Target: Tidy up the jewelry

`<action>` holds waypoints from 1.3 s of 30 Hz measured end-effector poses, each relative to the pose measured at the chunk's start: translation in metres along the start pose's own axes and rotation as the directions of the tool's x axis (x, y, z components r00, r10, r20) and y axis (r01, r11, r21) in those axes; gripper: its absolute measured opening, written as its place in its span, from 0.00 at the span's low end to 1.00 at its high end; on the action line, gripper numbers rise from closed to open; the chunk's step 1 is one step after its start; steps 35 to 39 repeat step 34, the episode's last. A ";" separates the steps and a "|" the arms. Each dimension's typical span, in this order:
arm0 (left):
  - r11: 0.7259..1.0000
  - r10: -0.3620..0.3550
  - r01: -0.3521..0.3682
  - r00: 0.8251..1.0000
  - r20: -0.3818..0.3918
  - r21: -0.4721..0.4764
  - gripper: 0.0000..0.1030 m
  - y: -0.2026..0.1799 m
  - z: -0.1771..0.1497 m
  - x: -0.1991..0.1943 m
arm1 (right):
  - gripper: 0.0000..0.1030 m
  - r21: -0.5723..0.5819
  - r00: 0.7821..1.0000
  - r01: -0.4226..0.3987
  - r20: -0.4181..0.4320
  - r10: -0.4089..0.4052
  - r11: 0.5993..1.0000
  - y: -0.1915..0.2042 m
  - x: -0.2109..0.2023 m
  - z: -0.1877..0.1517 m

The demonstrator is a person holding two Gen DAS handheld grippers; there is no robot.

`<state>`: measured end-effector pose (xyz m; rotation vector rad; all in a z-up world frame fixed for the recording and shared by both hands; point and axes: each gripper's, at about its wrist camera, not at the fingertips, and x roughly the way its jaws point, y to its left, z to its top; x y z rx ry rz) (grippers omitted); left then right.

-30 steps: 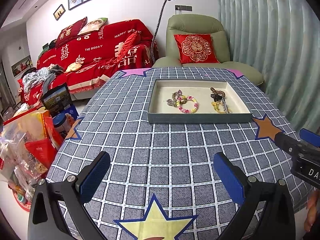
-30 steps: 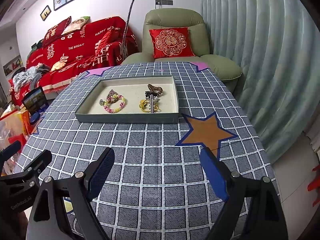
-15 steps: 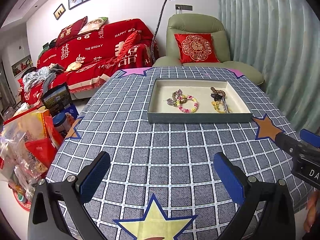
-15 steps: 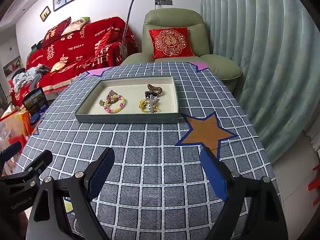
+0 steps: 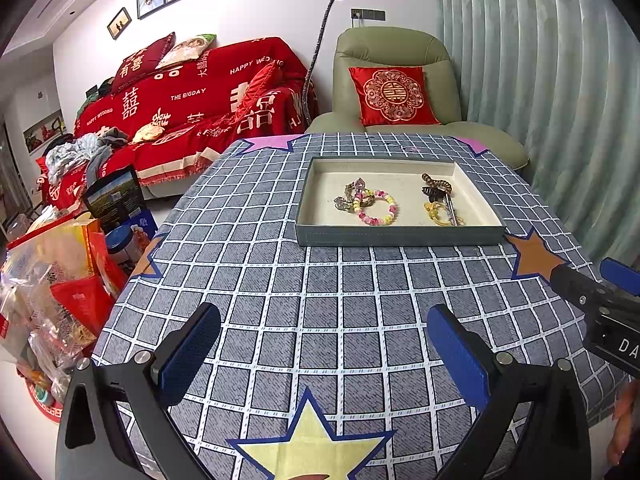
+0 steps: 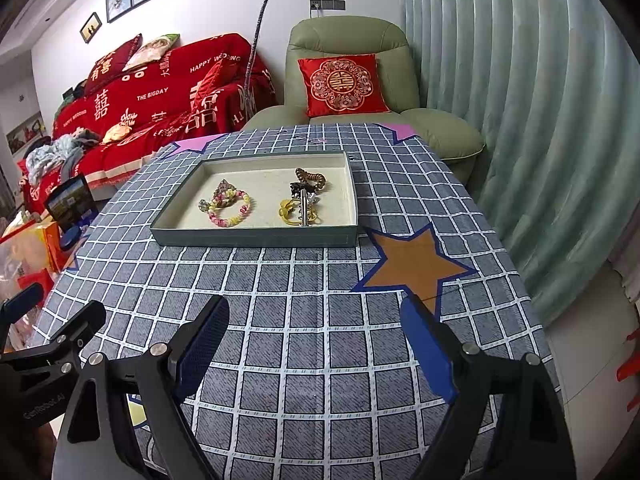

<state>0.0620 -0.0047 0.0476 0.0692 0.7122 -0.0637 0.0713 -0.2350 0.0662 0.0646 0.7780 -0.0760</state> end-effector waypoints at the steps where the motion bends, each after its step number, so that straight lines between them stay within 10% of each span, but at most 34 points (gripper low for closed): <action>1: 1.000 0.001 -0.001 1.000 0.000 0.001 1.00 0.000 0.000 0.000 | 0.87 0.000 1.000 0.001 0.001 -0.001 1.000 0.000 0.000 0.000; 39: 1.000 -0.017 0.017 1.000 0.006 -0.007 1.00 0.003 -0.001 -0.002 | 0.87 -0.001 1.000 -0.005 -0.001 0.005 1.000 0.005 -0.003 0.001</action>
